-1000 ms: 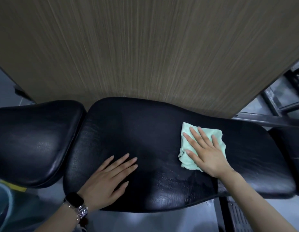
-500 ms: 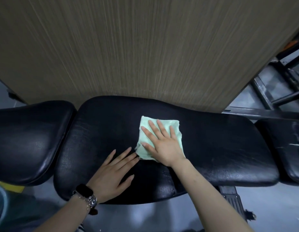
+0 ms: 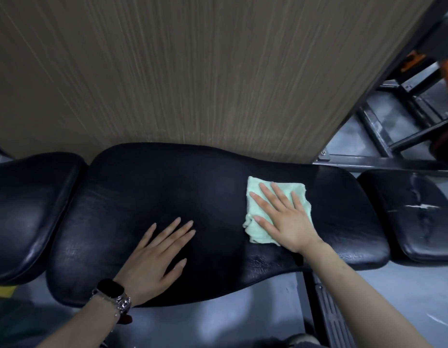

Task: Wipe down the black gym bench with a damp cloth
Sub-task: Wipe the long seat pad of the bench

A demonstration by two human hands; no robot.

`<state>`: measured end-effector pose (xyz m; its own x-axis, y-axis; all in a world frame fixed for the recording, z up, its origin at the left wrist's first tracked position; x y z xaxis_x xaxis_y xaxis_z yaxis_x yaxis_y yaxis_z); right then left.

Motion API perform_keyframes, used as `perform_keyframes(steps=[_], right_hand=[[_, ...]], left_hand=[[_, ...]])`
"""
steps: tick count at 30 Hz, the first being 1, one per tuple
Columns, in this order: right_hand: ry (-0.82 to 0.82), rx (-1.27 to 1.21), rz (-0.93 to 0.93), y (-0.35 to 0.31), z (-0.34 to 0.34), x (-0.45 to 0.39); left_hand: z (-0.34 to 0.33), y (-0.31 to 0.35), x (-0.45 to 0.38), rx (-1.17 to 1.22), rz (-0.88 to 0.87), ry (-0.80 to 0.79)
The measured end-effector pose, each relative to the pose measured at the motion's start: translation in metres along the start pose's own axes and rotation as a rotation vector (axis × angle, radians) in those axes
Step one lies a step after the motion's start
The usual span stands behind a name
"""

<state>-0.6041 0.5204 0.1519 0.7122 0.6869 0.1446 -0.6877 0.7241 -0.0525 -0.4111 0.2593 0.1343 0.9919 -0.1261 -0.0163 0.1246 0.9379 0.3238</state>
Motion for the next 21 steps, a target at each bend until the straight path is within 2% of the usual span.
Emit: perform_keyframes(steps=[9, 16, 21], right_hand=[[0.021, -0.010, -0.095, 0.053, -0.001, 0.029], [-0.022, 0.004, -0.146, 0.028, 0.001, 0.018], [-0.041, -0.042, -0.059, -0.014, 0.004, -0.002]], left_hand=[[0.001, 0.001, -0.001, -0.010, -0.002, 0.007], [-0.008, 0.022, -0.022, 0.011, -0.041, 0.025], [-0.013, 0.035, -0.038, 0.011, -0.052, 0.020]])
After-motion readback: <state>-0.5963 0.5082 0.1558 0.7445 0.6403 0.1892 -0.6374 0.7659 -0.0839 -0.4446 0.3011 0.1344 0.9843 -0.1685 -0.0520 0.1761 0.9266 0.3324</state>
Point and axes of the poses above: each hand's wrist, its own x-axis away from the middle knuckle, its own z-axis out of the back of the hand, y = z × x, the point moved 1 cm from there along -x, towards the middle knuckle, and after that the axes turned 6 degrees about x, right-handed, at the moved point
